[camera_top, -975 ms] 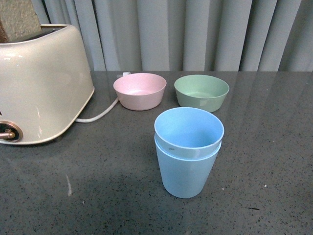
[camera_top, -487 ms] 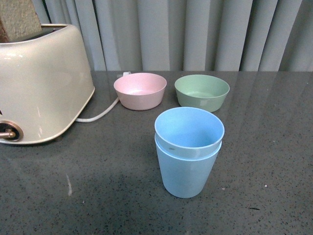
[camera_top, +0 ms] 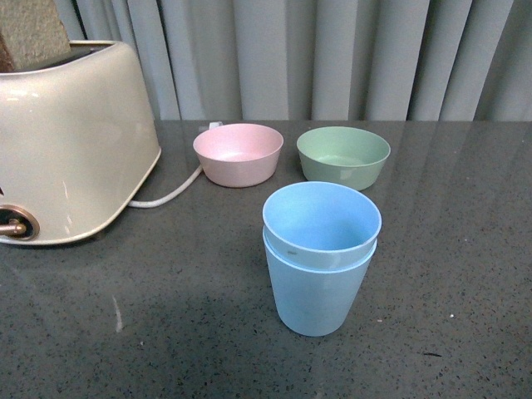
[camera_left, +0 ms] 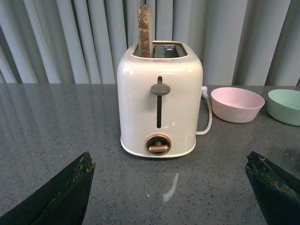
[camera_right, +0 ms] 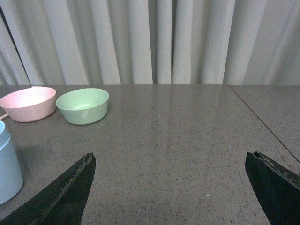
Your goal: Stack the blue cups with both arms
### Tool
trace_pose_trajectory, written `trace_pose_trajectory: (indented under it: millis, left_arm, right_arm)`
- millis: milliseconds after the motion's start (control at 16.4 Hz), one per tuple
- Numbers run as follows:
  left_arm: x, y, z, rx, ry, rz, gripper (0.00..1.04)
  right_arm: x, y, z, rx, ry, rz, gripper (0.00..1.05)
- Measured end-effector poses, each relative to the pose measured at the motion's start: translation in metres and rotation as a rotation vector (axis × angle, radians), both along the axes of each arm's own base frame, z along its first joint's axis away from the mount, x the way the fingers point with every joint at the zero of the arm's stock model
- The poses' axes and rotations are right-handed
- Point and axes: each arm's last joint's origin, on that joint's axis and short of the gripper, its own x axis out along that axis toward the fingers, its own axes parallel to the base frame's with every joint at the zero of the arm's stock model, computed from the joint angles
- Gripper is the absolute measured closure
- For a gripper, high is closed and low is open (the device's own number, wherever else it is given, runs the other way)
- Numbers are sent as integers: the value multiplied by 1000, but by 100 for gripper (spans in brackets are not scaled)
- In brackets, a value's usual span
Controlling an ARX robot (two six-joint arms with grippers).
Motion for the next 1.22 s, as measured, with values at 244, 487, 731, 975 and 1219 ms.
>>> trace_pose_trajectory:
  millis: [244,487,731,975,1219]
  left_arm:
    - [0,0,0,0,0,0,7]
    - [0,0,0,0,0,0,7]
    - [0,0,0,0,0,0,7]
    - [0,0,0,0,0,0,7]
    - [0,0,0,0,0,0,7]
  right_arm:
    - [0,0,0,0,0,0,7]
    - [0,0,0,0,0,0,7]
    - [0,0,0,0,0,0,7]
    - [0,0,0,0,0,0,7]
    - [0,0,0,0,0,0,7]
